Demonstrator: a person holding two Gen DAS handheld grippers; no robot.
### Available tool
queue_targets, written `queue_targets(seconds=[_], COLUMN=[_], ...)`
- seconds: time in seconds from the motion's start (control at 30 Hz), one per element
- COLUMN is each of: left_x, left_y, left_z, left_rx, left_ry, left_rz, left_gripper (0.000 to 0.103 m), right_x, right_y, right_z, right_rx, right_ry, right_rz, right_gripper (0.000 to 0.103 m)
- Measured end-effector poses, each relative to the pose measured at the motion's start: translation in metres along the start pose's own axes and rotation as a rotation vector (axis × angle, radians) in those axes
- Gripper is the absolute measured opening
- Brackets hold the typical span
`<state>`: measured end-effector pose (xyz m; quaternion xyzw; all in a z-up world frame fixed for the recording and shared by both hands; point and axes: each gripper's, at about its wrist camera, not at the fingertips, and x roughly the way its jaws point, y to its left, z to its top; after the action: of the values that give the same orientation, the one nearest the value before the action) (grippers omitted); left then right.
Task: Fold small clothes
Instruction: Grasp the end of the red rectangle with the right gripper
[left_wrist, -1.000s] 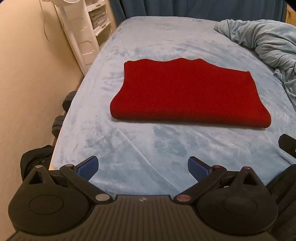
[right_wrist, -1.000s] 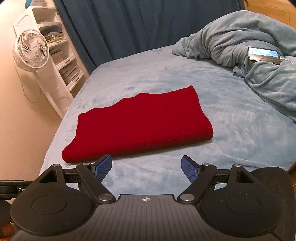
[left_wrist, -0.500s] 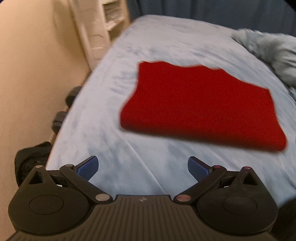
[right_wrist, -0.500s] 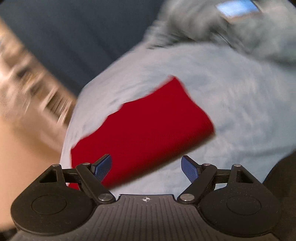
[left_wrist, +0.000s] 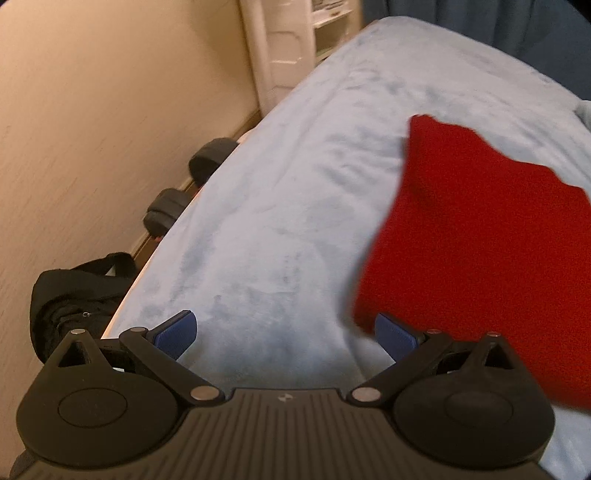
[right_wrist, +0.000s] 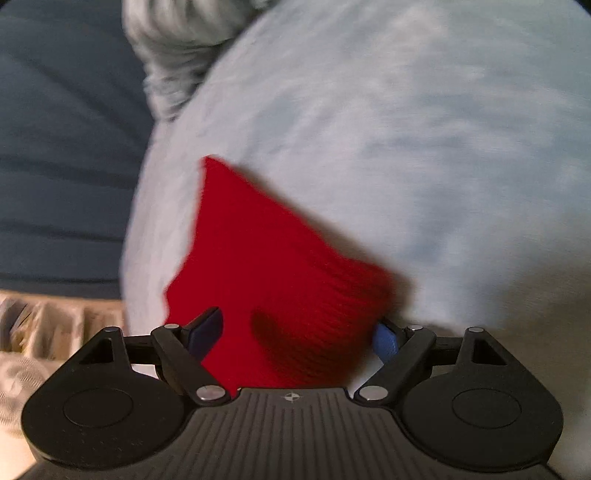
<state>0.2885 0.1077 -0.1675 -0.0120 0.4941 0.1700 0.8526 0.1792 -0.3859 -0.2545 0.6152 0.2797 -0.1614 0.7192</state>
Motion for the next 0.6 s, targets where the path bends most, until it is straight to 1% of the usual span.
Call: queue_targets(seconds=[0.03,0.07,0.13,0.2,0.27,0.33,0.4,0.47,0.5,0.57,0.6], left_x=[0.006,0.010,0.020,0.031,0.040,0.047,0.053,0.056,0.057,0.058,0.058], left_y=[0.001,0.004,0.007,0.010,0.015,0.020,0.027,0.033,0.034,0.034,0.035], left_z=[0.001,0.000,-0.001,-0.002,-0.006,-0.009,-0.012,-0.014,-0.013,-0.008,-0.007], left_rx=[0.000,0.001,-0.004,-0.009,-0.029,-0.057,-0.093,-0.120,-0.128,-0.130,-0.131], left_ry=[0.006,0.011,0.021,0.027,0.029,0.021,0.008,0.002,0.004,0.012,0.018], left_rz=[0.012,0.018,0.025,0.022,-0.005,-0.037,-0.075,-0.093,-0.093,-0.086,-0.087], left_gripper=[0.103,0.103,0.103,0.103,0.103,0.103,0.103,0.103,0.103,0.103,0.103], right_x=[0.001,0.001,-0.003,-0.003,0.004,0.009,0.011,0.012,0.010,0.005,0.005], right_y=[0.005,0.011,0.023,0.028,0.024,0.021,0.032,0.055,0.074,0.109,0.134], right_z=[0.000,0.001,0.002,0.000,0.001,0.001,0.001,-0.001,-0.003,-0.015,-0.025], right_rx=[-0.019,-0.049,-0.114,-0.166,-0.186,-0.173,-0.190,-0.255,-0.307,-0.452,-0.551], right_ry=[-0.005,-0.017,-0.024,-0.026,-0.015,-0.006,-0.005,-0.008,-0.019,-0.056,-0.089], right_rz=[0.023,0.022,0.016,-0.035,-0.132,-0.177,-0.222,-0.293,-0.326,-0.360,-0.378], right_gripper=[0.025,0.018,0.017,0.017,0.017,0.017,0.017,0.017,0.016,0.016,0.016])
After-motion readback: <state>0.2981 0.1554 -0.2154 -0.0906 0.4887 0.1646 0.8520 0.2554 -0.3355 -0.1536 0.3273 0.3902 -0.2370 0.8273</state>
